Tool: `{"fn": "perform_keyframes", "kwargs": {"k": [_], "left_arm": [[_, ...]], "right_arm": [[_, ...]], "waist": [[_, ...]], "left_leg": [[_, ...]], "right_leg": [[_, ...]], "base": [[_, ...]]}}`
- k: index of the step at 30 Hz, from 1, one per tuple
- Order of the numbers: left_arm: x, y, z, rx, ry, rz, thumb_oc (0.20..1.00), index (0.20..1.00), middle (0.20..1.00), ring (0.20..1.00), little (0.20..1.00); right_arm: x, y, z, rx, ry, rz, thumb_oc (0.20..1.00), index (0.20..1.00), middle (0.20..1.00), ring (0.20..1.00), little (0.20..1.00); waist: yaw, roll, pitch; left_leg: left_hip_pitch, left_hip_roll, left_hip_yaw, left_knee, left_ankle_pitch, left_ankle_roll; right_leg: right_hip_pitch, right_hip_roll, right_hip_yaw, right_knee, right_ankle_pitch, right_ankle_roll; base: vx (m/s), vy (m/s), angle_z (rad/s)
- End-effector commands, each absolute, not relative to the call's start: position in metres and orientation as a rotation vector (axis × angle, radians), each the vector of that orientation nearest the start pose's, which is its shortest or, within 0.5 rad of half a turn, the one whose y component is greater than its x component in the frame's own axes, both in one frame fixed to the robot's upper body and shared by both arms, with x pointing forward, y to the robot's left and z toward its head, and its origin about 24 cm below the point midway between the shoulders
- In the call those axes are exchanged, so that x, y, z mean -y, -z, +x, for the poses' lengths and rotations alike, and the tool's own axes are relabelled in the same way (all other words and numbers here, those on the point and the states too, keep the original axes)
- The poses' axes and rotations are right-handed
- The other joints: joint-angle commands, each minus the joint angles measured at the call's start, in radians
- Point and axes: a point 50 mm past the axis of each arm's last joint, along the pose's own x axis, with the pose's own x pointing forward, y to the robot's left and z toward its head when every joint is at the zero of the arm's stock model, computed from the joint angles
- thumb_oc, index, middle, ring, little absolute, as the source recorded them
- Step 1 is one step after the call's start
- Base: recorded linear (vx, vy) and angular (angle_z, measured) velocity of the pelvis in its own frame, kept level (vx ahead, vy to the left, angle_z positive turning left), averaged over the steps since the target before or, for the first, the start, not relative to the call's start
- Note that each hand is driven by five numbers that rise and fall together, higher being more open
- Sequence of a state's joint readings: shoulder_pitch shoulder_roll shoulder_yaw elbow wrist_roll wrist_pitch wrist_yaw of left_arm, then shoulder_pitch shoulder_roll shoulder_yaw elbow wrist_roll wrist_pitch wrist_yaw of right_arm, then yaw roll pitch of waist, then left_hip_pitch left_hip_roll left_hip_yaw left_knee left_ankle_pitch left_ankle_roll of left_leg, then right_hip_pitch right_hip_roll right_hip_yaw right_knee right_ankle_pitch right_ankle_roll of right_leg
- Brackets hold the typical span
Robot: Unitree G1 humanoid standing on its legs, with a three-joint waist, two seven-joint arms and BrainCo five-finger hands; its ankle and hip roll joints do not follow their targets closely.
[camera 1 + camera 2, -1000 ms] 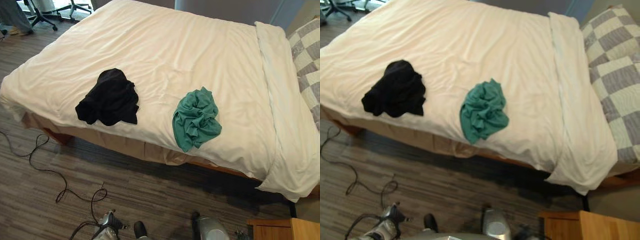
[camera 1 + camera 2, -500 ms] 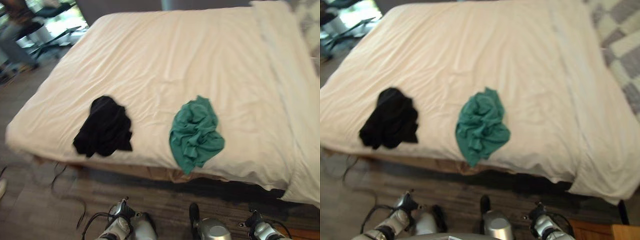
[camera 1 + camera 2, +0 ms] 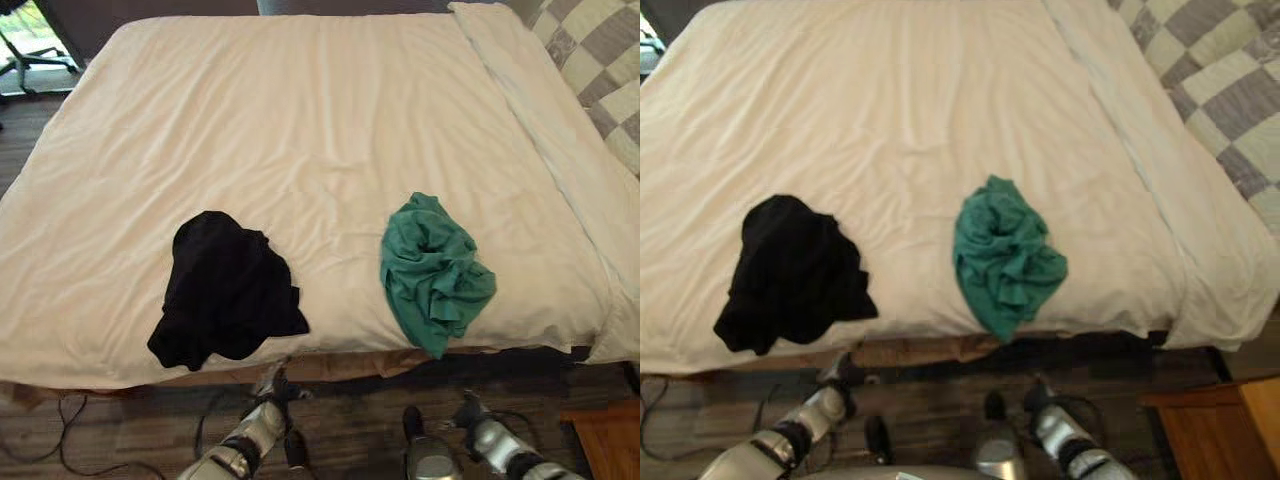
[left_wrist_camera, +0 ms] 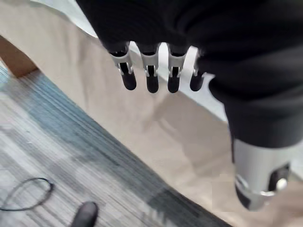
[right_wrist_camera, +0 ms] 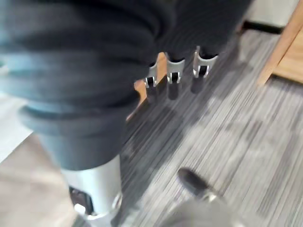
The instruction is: Tidy up the quilt and then pick up the clothes from the bed and put them into the laundry hamper.
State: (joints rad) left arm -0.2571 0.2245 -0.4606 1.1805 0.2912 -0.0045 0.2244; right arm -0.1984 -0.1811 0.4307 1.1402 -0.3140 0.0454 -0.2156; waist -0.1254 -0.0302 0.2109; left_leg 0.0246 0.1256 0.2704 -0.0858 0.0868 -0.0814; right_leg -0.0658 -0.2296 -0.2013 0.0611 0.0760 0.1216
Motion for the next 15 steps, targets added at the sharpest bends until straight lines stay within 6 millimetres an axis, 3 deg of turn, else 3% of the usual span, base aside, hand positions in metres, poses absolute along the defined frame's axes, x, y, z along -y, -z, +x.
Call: {"fn": "perform_keyframes", "kwargs": {"k": [1, 2, 3, 4, 7, 9, 10, 11, 13, 15], "left_arm": [[-0.212, 0.130, 0.187, -0.859, 0.191, 0.933, 1.000, 1.000, 1.000, 1.000, 1.000], [-0.222, 0.134, 0.176, -0.917, 0.171, 0.931, 1.000, 1.000, 1.000, 1.000, 1.000], [-0.226, 0.139, 0.165, -0.961, 0.167, 0.917, 1.000, 1.000, 1.000, 1.000, 1.000], [-0.226, 0.139, 0.165, -0.961, 0.167, 0.917, 1.000, 1.000, 1.000, 1.000, 1.000], [-0.251, 0.149, 0.123, -1.145, 0.029, 0.845, 1.000, 1.000, 1.000, 1.000, 1.000], [-0.266, 0.152, 0.093, -1.245, -0.116, 0.755, 1.000, 1.000, 1.000, 1.000, 1.000], [-0.266, 0.152, 0.093, -1.245, -0.116, 0.755, 1.000, 1.000, 1.000, 1.000, 1.000], [-0.288, 0.149, 0.068, -1.307, -0.323, 0.670, 1.000, 1.000, 1.000, 1.000, 1.000], [-0.298, 0.146, 0.062, -1.311, -0.417, 0.638, 1.000, 1.000, 1.000, 1.000, 1.000], [-0.325, 0.131, 0.070, -1.217, -0.624, 0.601, 1.000, 1.000, 1.000, 1.000, 1.000]], "right_arm": [[0.180, 0.129, 0.198, -0.819, -0.267, -0.902, 1.000, 1.000, 1.000, 1.000, 1.000], [0.187, 0.131, 0.193, -0.846, -0.237, -0.883, 1.000, 1.000, 1.000, 1.000, 1.000], [0.194, 0.133, 0.187, -0.878, -0.212, -0.868, 1.000, 1.000, 1.000, 1.000, 1.000], [0.194, 0.133, 0.187, -0.878, -0.212, -0.868, 1.000, 1.000, 1.000, 1.000, 1.000], [0.217, 0.138, 0.171, -0.991, -0.035, -0.710, 1.000, 1.000, 1.000, 1.000, 1.000], [0.231, 0.141, 0.157, -1.042, 0.105, -0.605, 1.000, 1.000, 1.000, 1.000, 1.000], [0.231, 0.141, 0.157, -1.042, 0.105, -0.605, 1.000, 1.000, 1.000, 1.000, 1.000], [0.262, 0.136, 0.144, -1.046, 0.448, -0.300, 1.000, 1.000, 1.000, 1.000, 1.000], [0.269, 0.133, 0.143, -1.010, 0.540, -0.214, 1.000, 1.000, 1.000, 1.000, 1.000], [0.298, 0.113, 0.148, -0.862, 0.718, -0.159, 1.000, 1.000, 1.000, 1.000, 1.000]], "waist": [[0.023, -0.003, 0.023], [0.020, -0.003, 0.020], [0.024, -0.006, 0.016], [0.025, -0.005, 0.013], [0.026, -0.009, -0.012], [0.031, -0.007, -0.024], [0.032, -0.007, -0.026], [0.017, 0.000, -0.042], [0.014, 0.002, -0.047], [0.004, 0.007, -0.044]], "left_leg": [[0.040, 0.040, -0.003, -0.001, -0.106, -0.035], [0.027, 0.008, -0.021, -0.001, -0.101, -0.018], [0.031, -0.005, -0.027, -0.001, -0.105, -0.012], [0.028, -0.004, -0.026, -0.001, -0.103, -0.012], [0.034, -0.020, -0.029, -0.001, -0.111, -0.004], [0.051, -0.015, -0.003, -0.001, -0.113, -0.004], [0.048, -0.015, -0.002, -0.001, -0.111, -0.005], [0.069, -0.025, 0.012, -0.001, -0.123, -0.005], [0.070, -0.027, 0.015, -0.001, -0.122, -0.007], [0.078, -0.029, 0.018, -0.001, -0.126, -0.010]], "right_leg": [[-0.062, 0.010, 0.055, 0.044, -0.063, 0.066], [-0.035, 0.125, 0.143, 0.077, -0.125, 0.037], [-0.012, 0.154, 0.159, 0.080, -0.148, 0.028], [-0.014, 0.155, 0.160, 0.077, -0.145, 0.028], [0.026, 0.130, 0.190, -0.007, -0.121, 0.022], [0.055, 0.099, 0.160, -0.055, -0.100, 0.032], [0.053, 0.100, 0.161, -0.056, -0.098, 0.031], [0.088, 0.085, 0.167, -0.108, -0.083, 0.043], [0.095, 0.081, 0.165, -0.118, -0.079, 0.046], [0.111, 0.070, 0.156, -0.129, -0.077, 0.059]], "base": [[-0.11, 0.372, -0.22], [-0.06, 0.301, 0.06], [-0.05, 0.211, 0.23], [-0.02, 0.056, 0.39], [0.02, 0.000, 0.20], [0.04, -0.020, -0.18], [0.11, 0.031, -0.45], [0.11, 0.043, -0.33], [0.06, 0.028, 0.02], [0.01, 0.018, -0.01]]}}
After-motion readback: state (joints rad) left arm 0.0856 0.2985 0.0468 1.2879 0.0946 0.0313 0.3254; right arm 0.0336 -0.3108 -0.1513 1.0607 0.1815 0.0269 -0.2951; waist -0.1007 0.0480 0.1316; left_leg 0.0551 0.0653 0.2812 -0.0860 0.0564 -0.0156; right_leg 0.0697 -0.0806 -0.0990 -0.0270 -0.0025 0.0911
